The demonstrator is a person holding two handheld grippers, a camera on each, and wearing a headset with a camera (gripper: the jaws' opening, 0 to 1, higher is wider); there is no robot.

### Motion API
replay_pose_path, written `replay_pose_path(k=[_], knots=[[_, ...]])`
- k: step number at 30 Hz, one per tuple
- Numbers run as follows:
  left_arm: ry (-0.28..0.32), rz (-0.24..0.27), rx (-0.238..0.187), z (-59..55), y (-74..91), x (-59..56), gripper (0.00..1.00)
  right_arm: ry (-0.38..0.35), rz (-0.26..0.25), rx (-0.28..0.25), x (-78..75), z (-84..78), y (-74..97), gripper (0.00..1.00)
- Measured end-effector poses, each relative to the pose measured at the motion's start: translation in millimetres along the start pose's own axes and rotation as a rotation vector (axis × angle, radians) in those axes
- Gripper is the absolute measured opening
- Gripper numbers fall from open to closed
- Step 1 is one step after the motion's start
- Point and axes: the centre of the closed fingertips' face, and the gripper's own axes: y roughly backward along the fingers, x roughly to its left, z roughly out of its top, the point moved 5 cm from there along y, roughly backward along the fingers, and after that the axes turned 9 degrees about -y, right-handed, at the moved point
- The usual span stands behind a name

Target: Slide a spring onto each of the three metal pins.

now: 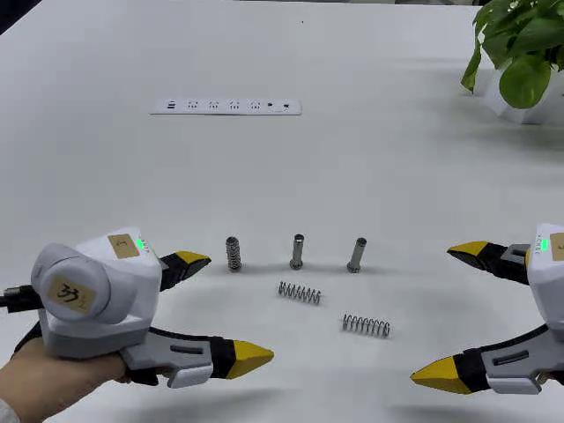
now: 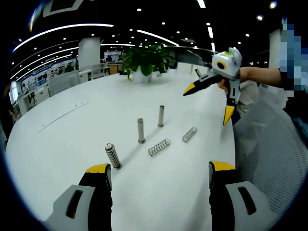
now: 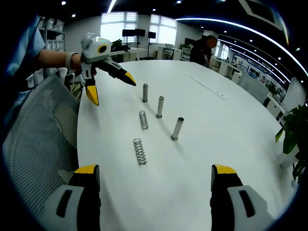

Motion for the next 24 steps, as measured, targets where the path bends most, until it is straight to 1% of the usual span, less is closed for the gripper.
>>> replay_pose_path(k=[5, 8, 10, 13, 18, 20, 22, 24], knots=[[-0.063, -0.041, 0.018, 9.0, -10.1, -0.3, 0.8, -0.014, 0.0, -0.004, 1.0, -1.9, 2.2, 0.97], [-0.09, -0.065, 0.039, 11.6, -16.8, -0.7, 0.72, -0.017, 0.0, -0.006, 1.5, -2.6, 3.0, 0.97], [-0.109, -0.089, 0.069, 13.6, -23.8, -2.0, 0.66, -0.022, 0.004, -0.005, 2.0, -4.4, 3.2, 0.97], [-0.127, -0.118, 0.094, 16.0, -32.1, -3.8, 0.58, -0.032, 0.004, -0.008, 1.6, -7.1, 3.0, 0.97], [-0.162, -0.145, 0.139, 17.8, -45.0, -2.5, 0.51, -0.037, 0.01, -0.007, 5.6, -9.3, 2.4, 0.96], [-0.18, -0.152, 0.182, 17.2, -51.1, -0.4, 0.45, -0.04, 0.011, -0.005, 6.6, -11.1, 2.4, 0.96], [-0.191, -0.158, 0.203, 16.8, -55.3, 0.6, 0.42, -0.044, 0.012, -0.006, 7.5, -11.7, 2.6, 0.96], [-0.188, -0.168, 0.22, 16.3, -60.7, 1.6, 0.41, -0.05, 0.012, -0.007, 7.8, -13.1, 2.9, 0.96]])
